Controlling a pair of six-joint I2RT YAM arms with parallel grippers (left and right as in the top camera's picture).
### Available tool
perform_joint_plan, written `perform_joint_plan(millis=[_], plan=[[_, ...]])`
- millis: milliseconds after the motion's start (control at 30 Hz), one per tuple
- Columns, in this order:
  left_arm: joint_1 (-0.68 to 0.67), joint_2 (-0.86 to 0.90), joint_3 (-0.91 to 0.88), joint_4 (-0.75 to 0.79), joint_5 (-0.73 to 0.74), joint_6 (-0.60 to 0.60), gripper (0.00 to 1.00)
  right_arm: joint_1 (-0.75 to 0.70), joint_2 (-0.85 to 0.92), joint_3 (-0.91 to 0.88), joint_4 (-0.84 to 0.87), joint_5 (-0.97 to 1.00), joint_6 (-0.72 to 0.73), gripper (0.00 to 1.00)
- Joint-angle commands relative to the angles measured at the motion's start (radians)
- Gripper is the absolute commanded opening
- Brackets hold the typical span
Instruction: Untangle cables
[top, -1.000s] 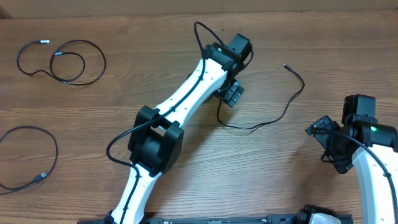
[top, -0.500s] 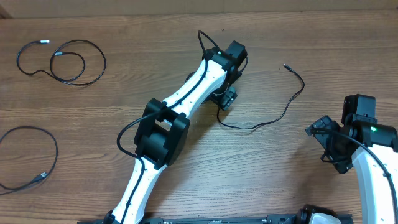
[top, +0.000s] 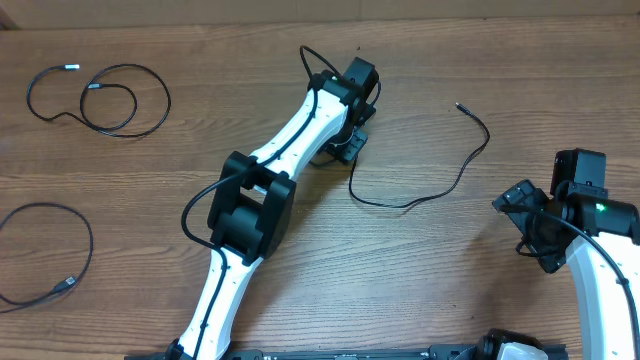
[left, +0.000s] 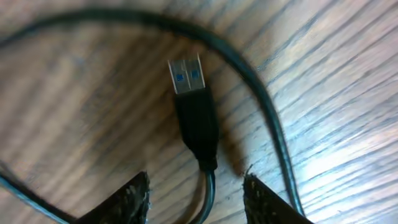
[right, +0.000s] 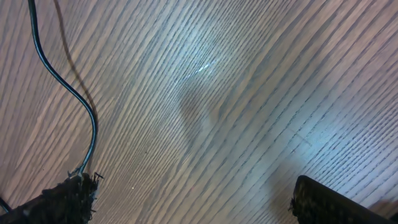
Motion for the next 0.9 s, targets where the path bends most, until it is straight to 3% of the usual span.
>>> perform_joint_plan(millis=[0, 67, 133, 167, 400, 600, 767, 867], plan=[[-0.005, 0.028, -0.035, -0.004, 0.016, 0.01, 0.39, -0.006, -0.016, 0.016, 0.006, 0.003, -0.004, 1.0], [-0.004, 0.028, -0.036, -0.005, 0.016, 0.008, 0.28, -0.006, -0.016, 0.016, 0.006, 0.003, -0.005, 1.0], [-0.004, 0.028, -0.036, -0.006, 0.016, 0.006, 0.07, -0.006, -0.016, 0.016, 0.006, 0.002, -0.004, 1.0], [-0.004, 0.028, -0.035, -0.007, 0.016, 0.006, 0.04, -0.006, -0.016, 0.016, 0.006, 0.003, -0.005, 1.0], [-0.004, -0.043, 0.045, -0.068, 0.017, -0.074, 0.04, -0.006, -0.016, 0.016, 0.006, 0.003, -0.005, 1.0], [-0.004, -0.121, 0.182, -0.131, 0.052, -0.216, 0.05, -0.006, -0.016, 0.016, 0.006, 0.002, -0.005, 1.0], [-0.004, -0.134, 0.208, -0.098, 0.274, -0.312, 0.04, -0.006, -0.016, 0.016, 0.006, 0.003, -0.005, 1.0], [-0.008, -0.134, 0.208, -0.029, 0.484, -0.34, 0.05, -0.006, -0.016, 0.016, 0.006, 0.002, -0.004, 1.0]])
